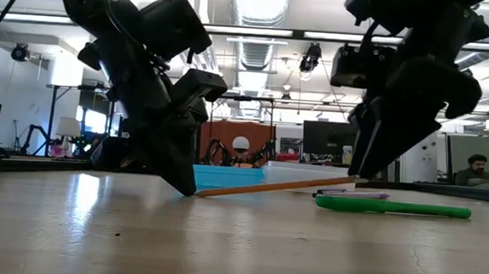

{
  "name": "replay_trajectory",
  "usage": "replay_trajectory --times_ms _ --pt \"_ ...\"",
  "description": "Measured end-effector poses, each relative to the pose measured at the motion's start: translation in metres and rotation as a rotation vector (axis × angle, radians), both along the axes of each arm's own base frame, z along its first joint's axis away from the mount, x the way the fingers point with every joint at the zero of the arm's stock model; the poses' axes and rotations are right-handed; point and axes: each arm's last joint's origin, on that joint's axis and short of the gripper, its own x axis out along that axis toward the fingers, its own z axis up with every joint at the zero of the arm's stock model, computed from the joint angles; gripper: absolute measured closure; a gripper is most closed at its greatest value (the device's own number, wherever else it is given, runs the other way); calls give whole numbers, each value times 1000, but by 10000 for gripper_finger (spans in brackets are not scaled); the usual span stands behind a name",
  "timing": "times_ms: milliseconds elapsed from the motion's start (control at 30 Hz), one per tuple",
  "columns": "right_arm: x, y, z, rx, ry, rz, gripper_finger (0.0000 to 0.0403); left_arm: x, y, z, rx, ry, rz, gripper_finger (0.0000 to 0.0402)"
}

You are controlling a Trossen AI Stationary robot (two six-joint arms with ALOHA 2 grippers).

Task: Pick & place school supplies into a supply box
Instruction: Put the orange pencil into the supply box

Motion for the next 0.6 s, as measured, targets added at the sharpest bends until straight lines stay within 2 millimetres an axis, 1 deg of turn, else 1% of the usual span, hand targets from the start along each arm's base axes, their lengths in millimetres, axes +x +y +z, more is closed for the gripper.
replay_trajectory --times_ms 67,267,367,600 --pt "4 1 0 0 -2 0 181 0 0 0 -1 -3 1 401" --pt "13 5 -17 17 67 16 191 -1 0 -1 -3 -7 3 401" --pt "16 6 -22 14 97 13 201 -1 0 -1 -4 -8 3 401" --pt "25 7 -14 20 65 14 239 0 0 -1 -4 -12 3 401"
